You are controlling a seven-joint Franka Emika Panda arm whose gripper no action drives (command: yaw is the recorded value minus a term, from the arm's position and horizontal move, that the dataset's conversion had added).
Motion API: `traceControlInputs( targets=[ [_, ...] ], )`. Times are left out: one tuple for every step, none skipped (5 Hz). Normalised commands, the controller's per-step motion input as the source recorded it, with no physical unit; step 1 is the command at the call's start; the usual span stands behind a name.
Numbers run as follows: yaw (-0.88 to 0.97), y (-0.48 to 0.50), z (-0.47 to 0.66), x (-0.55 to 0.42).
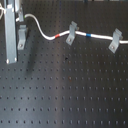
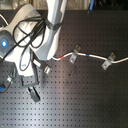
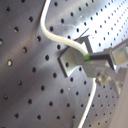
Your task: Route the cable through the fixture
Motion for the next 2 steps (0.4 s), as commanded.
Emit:
traceControlInputs(
  targets=[
    [0.01,0.590,0.17,-0.117],
    [0.03,0.625,0.17,-0.133]
  ],
)
